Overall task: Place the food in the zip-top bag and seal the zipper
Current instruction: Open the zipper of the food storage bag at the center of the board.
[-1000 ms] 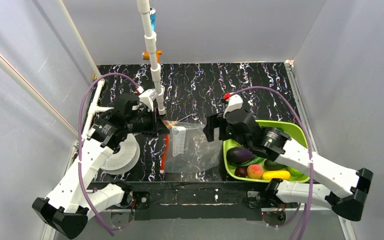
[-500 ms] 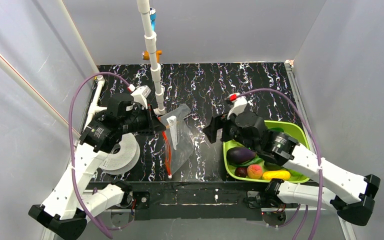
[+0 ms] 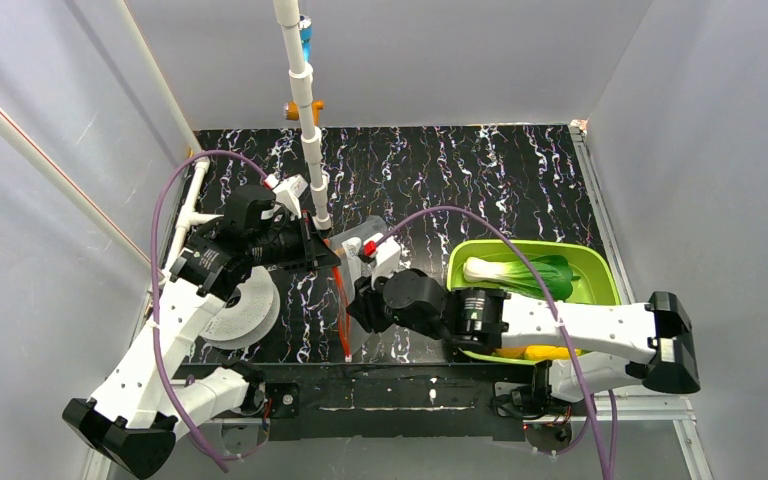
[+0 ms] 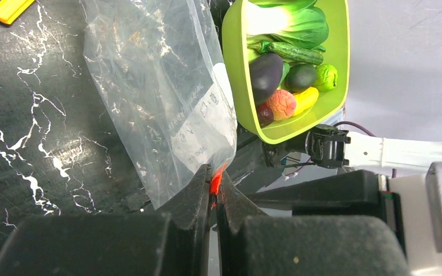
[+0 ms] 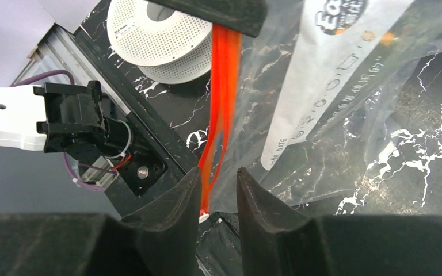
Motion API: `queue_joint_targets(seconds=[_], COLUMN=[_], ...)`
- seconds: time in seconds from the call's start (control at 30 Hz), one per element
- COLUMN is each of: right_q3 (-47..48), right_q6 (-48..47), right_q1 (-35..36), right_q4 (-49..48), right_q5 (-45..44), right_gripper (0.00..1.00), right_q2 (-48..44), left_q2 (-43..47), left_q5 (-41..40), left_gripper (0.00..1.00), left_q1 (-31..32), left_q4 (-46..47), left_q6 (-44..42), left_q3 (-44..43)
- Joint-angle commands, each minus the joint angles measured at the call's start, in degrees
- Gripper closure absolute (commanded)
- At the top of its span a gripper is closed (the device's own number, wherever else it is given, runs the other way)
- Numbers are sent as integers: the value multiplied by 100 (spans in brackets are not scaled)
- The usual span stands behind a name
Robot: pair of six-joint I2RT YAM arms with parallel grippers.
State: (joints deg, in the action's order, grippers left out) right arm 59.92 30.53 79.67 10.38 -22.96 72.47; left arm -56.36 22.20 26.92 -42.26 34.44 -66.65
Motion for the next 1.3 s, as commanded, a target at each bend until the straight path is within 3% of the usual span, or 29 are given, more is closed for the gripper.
queue_joint_targets(seconds=[0.0, 0.13, 0.6, 0.67, 0.77, 0.8, 0.83, 0.87, 0.93, 1.13, 1.2, 1.27], right_q3=[329, 420, 1020, 1107, 1178, 1185, 1195, 1194, 1106, 1082, 1091, 1062], right_q6=[-139, -195, -295, -344, -343, -295, -199, -63, 187, 1272, 1584, 1681], right_q1=[167, 170, 205, 233, 251, 252, 251, 245, 205, -488, -799, -1009], right_q4=[-334, -322, 24, 76, 165, 189, 221, 252, 176, 220, 175, -70], right_q5=[-400, -490, -1128, -1259, -1338, -1316, -1246, -1137, -819, 1114, 1823, 2505], right_gripper=[68, 71, 66, 73, 98, 99, 99, 99, 99, 99, 99, 99], right_q2=[166, 278, 1008, 1104, 1147, 1123, 1076, 1002, 762, 259, 236, 257], left_q2=[87, 118, 250, 261, 271, 264, 270, 297, 525, 1772, 1849, 1734], left_q5=[185, 204, 201, 180, 147, 167, 273, 393, 616, 1439, 2043, 2442], left_gripper=[100, 100, 100, 100, 100, 99, 89, 69, 49, 24, 4, 2], left_q1=[14, 15, 16, 15, 15, 15, 15, 15, 16, 24, 28, 43], left_q4=[-11, -19, -45, -65, -135, -173, -211, -240, -70, 1233, 1438, 1435], left_q6=[75, 83, 56, 51, -11, -84, -219, -405, -696, -1149, -1284, -1400], left_q3=[-33, 0, 58, 67, 40, 8, -42, -94, -30, 759, 884, 913])
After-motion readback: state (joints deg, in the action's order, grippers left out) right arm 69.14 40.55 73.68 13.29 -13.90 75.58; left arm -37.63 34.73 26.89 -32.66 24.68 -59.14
